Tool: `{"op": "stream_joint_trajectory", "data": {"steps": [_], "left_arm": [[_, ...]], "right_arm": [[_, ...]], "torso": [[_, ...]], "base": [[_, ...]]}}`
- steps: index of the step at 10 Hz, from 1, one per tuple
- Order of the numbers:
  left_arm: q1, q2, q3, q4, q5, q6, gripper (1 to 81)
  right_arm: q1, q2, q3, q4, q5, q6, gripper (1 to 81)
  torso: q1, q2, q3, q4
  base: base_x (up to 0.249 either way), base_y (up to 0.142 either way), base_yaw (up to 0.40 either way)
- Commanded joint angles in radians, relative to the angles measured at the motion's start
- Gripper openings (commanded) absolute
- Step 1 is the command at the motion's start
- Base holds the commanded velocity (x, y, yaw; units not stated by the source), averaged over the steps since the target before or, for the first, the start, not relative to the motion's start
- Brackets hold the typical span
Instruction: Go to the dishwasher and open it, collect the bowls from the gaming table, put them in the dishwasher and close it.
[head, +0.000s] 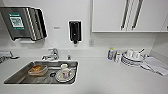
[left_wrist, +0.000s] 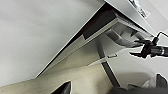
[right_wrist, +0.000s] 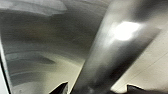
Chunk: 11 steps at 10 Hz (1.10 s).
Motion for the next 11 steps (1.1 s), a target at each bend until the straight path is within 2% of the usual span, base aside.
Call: {"op": "stream_joint_trajectory", "data": {"steps": [1, 7, 11], "left_arm": [[-0.082, -0.034, 0.026, 0.009, 0.031, 0.006, 81.1], [-0.075, -0.028, 0.018, 0.008, 0.029, 0.006, 81.1], [-0.075, -0.027, 0.018, 0.008, 0.029, 0.006, 81.1]], "right_arm": [[-0.028, 0.015, -0.039, -0.072, -0.282, -0.026, 81.1], [-0.026, 0.032, -0.044, -0.072, -0.282, -0.026, 81.1], [-0.026, 0.031, -0.044, -0.071, -0.282, -0.024, 81.1]], "torso": [[0.000, 0.000, 0.000, 0.000], [0.000, 0.000, 0.001, 0.000], [0.000, -0.001, 0.001, 0.000]], "base": [[0.000, 0.000, 0.000], [0.000, 0.000, 0.000], [-0.071, 0.000, 0.000]]}}
